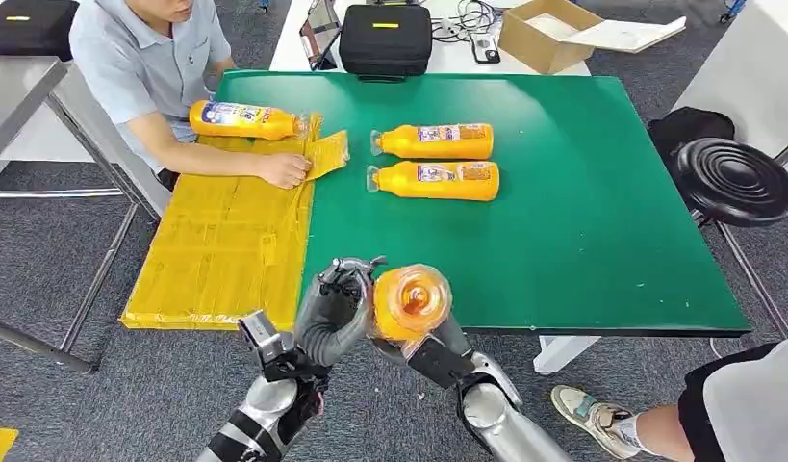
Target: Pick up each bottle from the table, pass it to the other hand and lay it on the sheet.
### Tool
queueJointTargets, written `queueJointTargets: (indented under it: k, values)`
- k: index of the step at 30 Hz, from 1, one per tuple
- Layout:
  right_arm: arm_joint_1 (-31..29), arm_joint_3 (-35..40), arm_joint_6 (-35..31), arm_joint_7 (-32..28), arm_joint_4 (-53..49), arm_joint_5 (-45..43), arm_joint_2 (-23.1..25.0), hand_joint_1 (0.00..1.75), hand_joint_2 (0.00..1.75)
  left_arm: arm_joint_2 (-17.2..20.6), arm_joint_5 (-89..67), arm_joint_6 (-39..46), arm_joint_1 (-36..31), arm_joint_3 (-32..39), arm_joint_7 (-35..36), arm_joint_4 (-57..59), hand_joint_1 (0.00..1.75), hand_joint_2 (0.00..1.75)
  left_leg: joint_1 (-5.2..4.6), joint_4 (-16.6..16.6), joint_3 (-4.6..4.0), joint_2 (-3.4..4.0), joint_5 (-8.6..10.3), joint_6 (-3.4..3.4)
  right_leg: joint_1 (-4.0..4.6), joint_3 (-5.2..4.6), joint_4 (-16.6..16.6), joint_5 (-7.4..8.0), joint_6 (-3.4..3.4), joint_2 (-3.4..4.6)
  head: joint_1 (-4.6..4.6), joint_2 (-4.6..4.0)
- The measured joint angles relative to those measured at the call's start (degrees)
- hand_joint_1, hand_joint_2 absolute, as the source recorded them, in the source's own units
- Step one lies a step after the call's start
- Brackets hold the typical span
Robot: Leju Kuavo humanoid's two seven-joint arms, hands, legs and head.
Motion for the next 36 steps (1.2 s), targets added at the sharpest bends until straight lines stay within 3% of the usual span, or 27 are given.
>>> queueJointTargets:
  k: [7, 23, 36]
  values:
    - [0.1, -0.83, 0.15, 0.13, 0.0, -0.17, 0.02, 1.75, 1.75, 0.22, -5.68, 7.43, 0.1, -1.18, -0.04, 0.02, 0.0, 1.75, 0.0, 0.0, 0.0, -0.01, 0.0, 0.0, 0.0, 0.0, 0.0, 0.0, 0.0, 0.0, 0.0, 0.0]
    - [0.98, -1.33, 1.01, 0.13, 0.02, -0.13, 0.15, 1.75, 1.75, 2.36, -9.36, 11.97, 1.75, -1.2, 0.09, 0.22, 0.0, 1.75, 0.0, 0.0, 0.0, 0.0, 0.0, 0.0, 0.0, -0.01, 0.0, 0.0, 0.0, 0.0, 0.0, 0.0]
    - [1.03, -3.8, 3.45, 0.13, 2.25, 6.18, 0.98, 1.75, 1.75, 4.41, -16.78, 17.3, 5.14, -0.17, -0.04, -0.44, 0.0, 1.75, 0.0, 0.0, 0.0, 0.01, 0.0, 0.0, 0.0, -0.02, 0.0, -0.01, -0.01, 0.0, 0.0, 0.0]
